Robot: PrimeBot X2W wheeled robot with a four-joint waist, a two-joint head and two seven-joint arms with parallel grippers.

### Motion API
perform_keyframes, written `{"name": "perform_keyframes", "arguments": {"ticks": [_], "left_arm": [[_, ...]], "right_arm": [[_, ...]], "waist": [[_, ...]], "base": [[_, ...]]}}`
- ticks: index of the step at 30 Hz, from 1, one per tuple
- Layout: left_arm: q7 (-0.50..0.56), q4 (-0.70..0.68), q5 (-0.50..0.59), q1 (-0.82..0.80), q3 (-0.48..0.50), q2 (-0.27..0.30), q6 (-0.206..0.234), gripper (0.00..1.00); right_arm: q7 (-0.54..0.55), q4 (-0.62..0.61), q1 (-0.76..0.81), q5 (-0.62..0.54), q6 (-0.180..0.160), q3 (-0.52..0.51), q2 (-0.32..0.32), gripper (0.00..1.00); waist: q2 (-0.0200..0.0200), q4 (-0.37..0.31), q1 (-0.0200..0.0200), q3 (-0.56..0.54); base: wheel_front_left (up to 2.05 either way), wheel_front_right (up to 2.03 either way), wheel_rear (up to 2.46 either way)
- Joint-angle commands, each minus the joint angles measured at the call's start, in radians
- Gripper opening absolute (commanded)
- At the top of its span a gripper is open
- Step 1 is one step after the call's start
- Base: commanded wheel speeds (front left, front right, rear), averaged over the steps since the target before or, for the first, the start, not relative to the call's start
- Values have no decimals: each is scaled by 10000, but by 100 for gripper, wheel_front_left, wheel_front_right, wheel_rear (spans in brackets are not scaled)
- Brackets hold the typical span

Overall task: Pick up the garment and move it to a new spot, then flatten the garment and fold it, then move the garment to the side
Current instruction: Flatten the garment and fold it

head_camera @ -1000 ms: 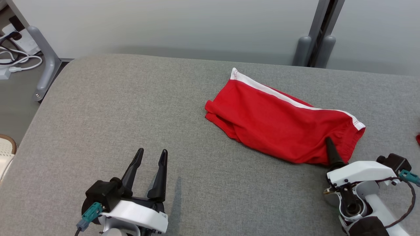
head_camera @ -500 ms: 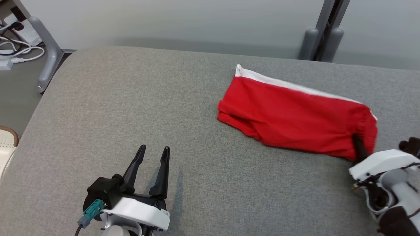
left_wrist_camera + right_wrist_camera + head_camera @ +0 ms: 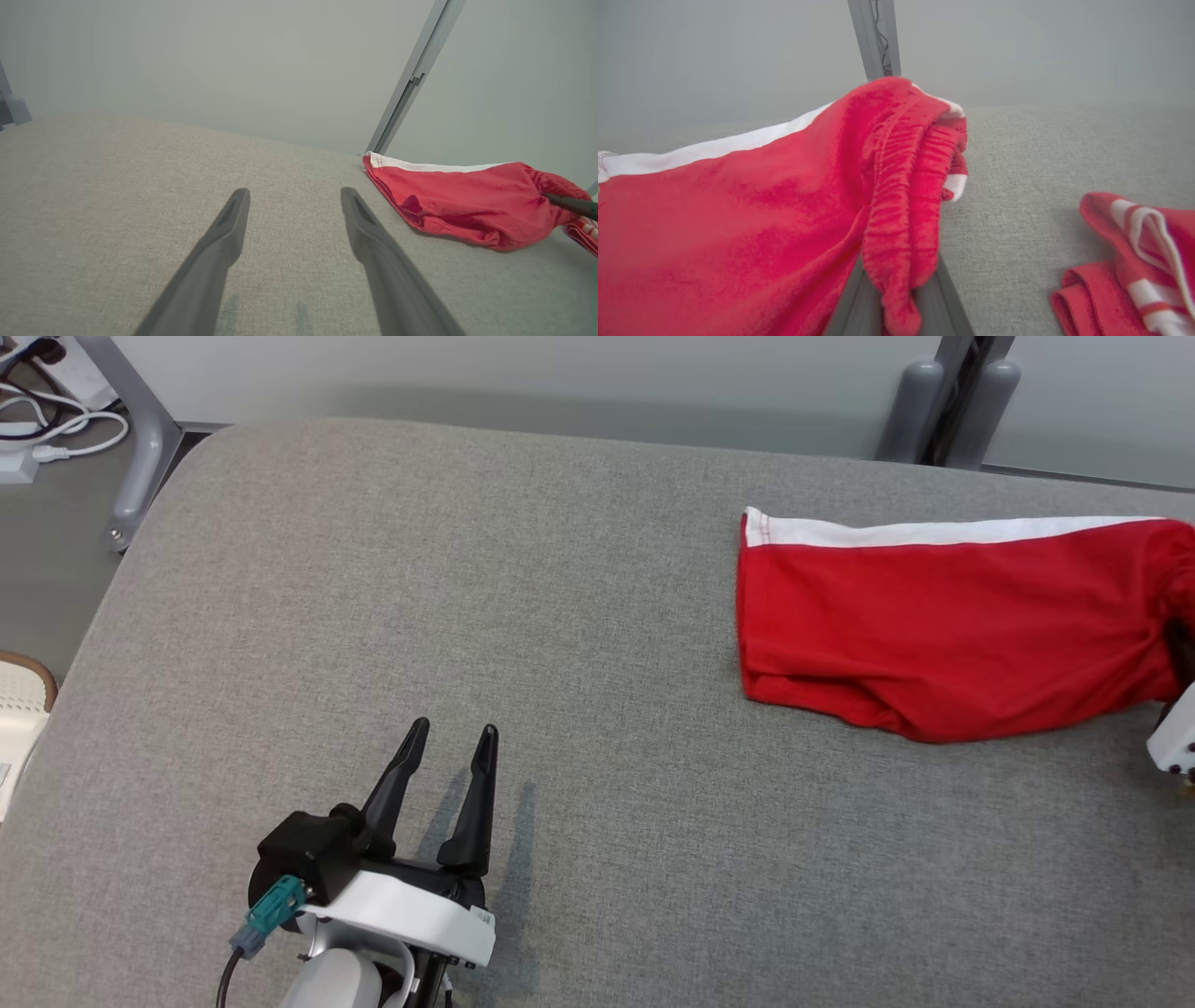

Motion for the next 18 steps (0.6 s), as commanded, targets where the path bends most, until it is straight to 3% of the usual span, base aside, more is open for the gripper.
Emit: {"name": "perform_keyframes", "arguments": {"ticks": [1, 9, 18], "left_arm": [[-10, 4, -36, -154, -30, 33, 55, 100], [-10, -65, -549, -415, -191, 33, 127, 100], [-10, -121, -792, -234, -240, 33, 171, 100]], "right_arm": [[-4, 161, -125, -185, -3, 127, -148, 0], [-28, 570, -759, -583, -3, 763, -160, 0], [22, 50, -1310, -671, -3, 1708, 25, 0]], "waist": [[0, 45, 0, 61], [0, 166, 0, 70], [0, 400, 0, -319]], "base": [[0, 0, 0], [0, 0, 0], [0, 0, 0]]}}
